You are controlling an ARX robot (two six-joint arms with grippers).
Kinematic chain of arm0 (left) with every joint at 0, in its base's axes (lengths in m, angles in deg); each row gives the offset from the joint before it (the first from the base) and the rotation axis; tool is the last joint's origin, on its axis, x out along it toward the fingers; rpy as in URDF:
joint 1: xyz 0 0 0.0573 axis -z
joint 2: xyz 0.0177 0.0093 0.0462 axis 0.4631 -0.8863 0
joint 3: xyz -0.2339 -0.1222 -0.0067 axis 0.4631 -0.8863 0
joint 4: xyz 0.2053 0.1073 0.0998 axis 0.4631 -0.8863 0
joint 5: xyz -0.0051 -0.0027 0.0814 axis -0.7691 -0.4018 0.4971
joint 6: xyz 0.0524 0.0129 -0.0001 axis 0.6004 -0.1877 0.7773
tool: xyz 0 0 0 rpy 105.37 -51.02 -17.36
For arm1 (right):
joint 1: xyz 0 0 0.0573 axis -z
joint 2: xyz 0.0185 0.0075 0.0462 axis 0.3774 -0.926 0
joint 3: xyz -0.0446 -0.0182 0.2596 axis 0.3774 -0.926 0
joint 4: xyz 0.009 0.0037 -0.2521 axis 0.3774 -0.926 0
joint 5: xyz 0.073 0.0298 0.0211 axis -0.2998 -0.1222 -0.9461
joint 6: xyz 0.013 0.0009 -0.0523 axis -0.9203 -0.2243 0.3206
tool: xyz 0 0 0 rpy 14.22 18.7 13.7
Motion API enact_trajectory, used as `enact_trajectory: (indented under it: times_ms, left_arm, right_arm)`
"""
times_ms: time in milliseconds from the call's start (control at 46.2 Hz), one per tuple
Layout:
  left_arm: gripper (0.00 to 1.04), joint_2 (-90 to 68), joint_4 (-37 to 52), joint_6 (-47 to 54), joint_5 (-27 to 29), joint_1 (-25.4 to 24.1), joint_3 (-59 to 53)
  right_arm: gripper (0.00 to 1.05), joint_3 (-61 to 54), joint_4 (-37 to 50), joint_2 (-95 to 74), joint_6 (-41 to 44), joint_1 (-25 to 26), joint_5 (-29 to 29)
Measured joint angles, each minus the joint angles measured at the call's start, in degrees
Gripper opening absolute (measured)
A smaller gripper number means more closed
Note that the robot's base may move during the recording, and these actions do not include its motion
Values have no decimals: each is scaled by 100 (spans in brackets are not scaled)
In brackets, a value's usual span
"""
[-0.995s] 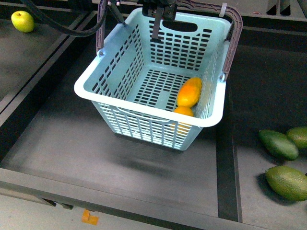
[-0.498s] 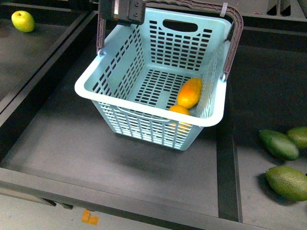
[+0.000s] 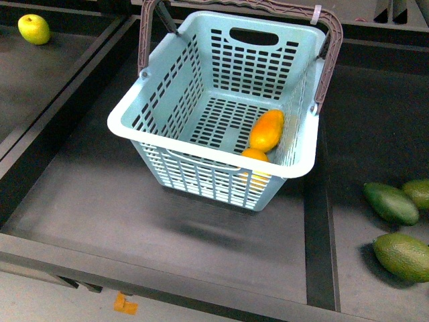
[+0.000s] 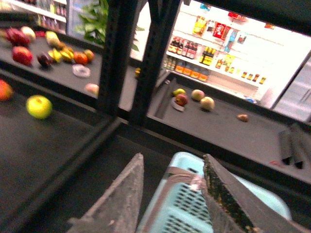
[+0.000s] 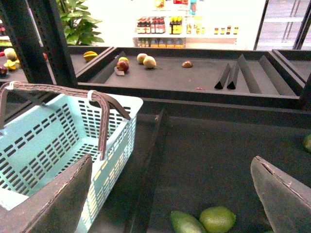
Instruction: Pick lemon and mango into basket
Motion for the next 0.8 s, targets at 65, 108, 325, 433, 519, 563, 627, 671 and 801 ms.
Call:
enact_trajectory:
  times_ms: [65,108,325,433,519,563,627,671,801]
  left_arm:
    - [23,328,114,498,-203,-173,-501]
    - [16,503,149,686,-345,-264,-793]
    - [3,1303,179,1091,-837,-719,-1768]
    - [3,1788,160,1132,-1060,-970,-2166]
    - [3,2116,72,1139,-1200,-1139,-2417]
    - [3,2280,7,1141,-1276,-1204,-2531]
    - [3,2509,-83,1154,-1397,-1287,-2664]
    - [3,2673,-162,1158,-1443,-1346,-2754]
    - [3,3150,-157,1163,-1648,-1576,-3143]
  right_arm:
    - [96,0,0,0,0,0,0]
    - [96,2,0,0,0,0,0]
    - [96,0,0,0,0,0,2]
    - [96,2,0,0,0,0,0]
    - [96,0,0,0,0,0,0]
    - [96,0,0,0,0,0,2]
    - [96,0,0,0,0,0,2]
    - [96,0,0,0,0,0,2]
    - [96,0,0,0,0,-2,2]
